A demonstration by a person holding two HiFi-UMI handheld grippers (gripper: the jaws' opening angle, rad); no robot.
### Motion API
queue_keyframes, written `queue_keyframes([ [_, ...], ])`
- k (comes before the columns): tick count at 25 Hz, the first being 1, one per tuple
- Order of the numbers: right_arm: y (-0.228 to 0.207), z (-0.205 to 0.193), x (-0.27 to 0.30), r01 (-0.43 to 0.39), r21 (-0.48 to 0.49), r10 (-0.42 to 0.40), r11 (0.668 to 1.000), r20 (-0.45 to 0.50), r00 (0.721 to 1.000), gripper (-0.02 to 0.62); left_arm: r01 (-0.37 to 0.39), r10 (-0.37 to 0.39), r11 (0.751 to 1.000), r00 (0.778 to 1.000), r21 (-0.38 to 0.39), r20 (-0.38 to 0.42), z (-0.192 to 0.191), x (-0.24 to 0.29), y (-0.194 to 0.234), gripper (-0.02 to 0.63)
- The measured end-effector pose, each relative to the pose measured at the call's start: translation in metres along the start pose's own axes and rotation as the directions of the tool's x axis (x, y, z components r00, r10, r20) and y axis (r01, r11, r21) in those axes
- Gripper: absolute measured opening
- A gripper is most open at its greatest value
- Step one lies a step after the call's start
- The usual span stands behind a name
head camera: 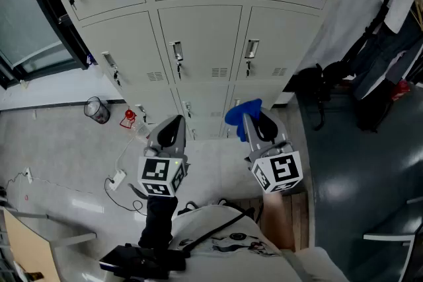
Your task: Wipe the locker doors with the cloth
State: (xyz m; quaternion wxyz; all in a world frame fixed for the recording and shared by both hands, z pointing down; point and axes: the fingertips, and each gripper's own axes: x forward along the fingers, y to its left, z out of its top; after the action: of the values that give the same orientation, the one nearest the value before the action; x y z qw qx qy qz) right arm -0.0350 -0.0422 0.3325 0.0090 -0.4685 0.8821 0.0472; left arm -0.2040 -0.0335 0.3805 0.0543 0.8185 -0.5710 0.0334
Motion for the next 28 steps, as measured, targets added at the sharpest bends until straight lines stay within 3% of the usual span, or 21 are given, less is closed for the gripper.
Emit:
queue_keyframes([
  [9, -0.009, -0.001, 0.006, -0.018, -0.014, 0.018, 1.0, 0.011, 1.0, 0.06, -0.006, 0.006, 1.0, 1.0, 0.01, -0.013, -0.004, 0.009, -0.005, -0.008],
  [19, -0.036, -0.003, 0.016, -0.091, -0.015, 0.092, 0.996, 0.033, 0.995, 0.063, -0.019, 0.019, 1.0, 0.999, 0.009, -0.036, -0.016, 0.022, -0.024, -0.008],
  [28, -0.105, 0.018, 0.088, 0.009, -0.13, 0.006, 0.991, 0.115, 0.993, 0.063, -0.006, 0.009, 0.999, 0.997, 0.039, -0.076, -0.027, 0.04, 0.004, -0.008],
])
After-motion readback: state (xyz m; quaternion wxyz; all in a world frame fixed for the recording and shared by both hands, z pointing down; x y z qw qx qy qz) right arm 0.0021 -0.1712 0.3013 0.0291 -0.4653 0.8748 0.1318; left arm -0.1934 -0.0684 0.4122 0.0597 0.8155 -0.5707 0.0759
